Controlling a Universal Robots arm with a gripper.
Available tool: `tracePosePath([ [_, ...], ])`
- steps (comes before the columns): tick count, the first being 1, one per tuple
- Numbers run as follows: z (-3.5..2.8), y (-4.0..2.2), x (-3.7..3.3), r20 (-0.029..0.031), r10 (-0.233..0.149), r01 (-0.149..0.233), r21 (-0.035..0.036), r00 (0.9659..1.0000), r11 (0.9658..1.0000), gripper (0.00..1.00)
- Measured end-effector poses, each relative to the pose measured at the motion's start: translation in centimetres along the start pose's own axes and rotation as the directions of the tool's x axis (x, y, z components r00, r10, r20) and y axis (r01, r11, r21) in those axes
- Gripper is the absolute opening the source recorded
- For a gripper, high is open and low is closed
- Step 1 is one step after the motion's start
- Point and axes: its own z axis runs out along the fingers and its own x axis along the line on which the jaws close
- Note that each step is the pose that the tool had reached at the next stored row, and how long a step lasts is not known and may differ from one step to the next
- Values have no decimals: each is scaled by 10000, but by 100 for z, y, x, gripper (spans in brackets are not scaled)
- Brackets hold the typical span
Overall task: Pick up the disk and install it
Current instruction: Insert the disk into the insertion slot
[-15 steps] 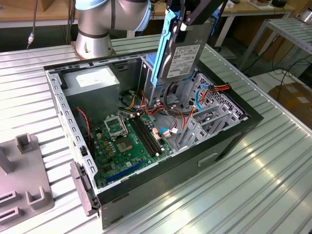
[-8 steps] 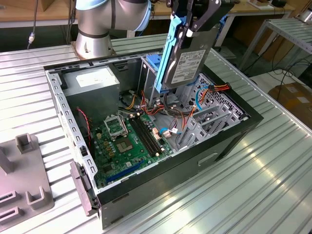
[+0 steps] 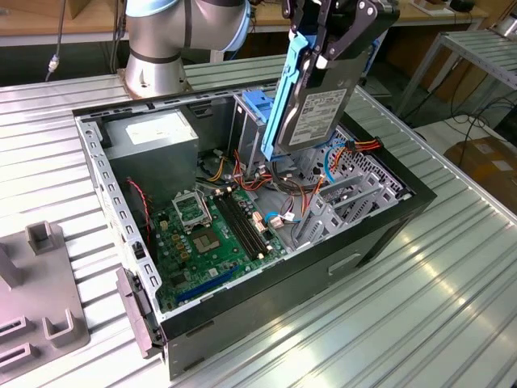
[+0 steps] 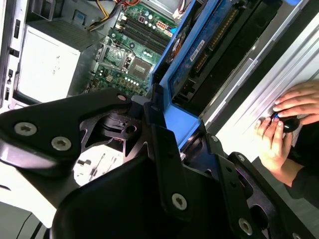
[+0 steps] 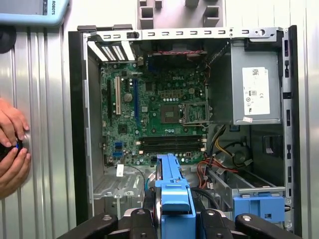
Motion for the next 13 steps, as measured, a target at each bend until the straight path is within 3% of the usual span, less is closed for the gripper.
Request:
tracePosePath([
  [9, 30, -79, 80, 0, 1, -1, 0, 10000, 10000, 37],
  [13, 41, -91, 202, -1, 0, 0, 0, 10000, 10000, 37],
])
